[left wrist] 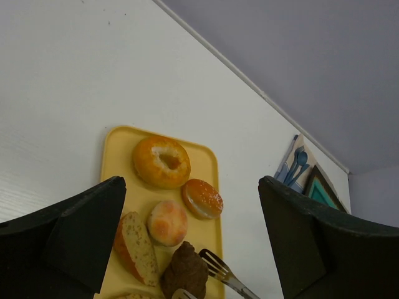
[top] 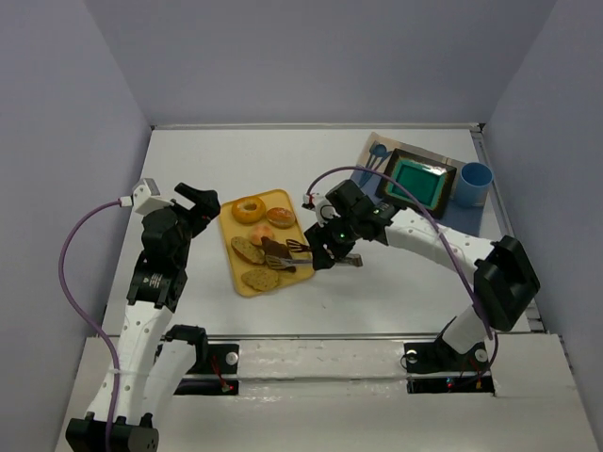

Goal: Place the bread

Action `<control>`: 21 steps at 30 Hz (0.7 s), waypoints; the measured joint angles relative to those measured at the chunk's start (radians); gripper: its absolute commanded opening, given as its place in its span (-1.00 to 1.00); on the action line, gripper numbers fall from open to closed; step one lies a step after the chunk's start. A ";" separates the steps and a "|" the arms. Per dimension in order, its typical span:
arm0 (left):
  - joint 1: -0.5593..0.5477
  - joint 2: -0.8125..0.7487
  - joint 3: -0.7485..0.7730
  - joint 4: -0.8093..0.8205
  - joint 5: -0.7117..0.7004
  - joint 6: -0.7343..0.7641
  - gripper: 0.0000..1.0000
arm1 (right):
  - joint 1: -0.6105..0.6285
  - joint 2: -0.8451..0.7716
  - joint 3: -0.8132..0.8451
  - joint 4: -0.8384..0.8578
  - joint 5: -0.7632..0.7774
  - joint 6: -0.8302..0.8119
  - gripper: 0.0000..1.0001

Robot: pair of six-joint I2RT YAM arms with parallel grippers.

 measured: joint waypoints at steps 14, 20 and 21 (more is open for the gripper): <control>0.000 -0.002 -0.001 0.000 0.006 -0.003 0.98 | 0.000 -0.031 0.034 -0.002 0.073 0.046 -0.60; -0.006 -0.014 -0.005 0.001 0.016 -0.003 0.98 | -0.013 -0.268 0.034 0.005 0.348 0.150 -0.65; -0.006 -0.014 -0.007 0.002 0.016 -0.003 0.98 | -0.024 -0.287 0.034 0.007 0.378 0.162 -0.66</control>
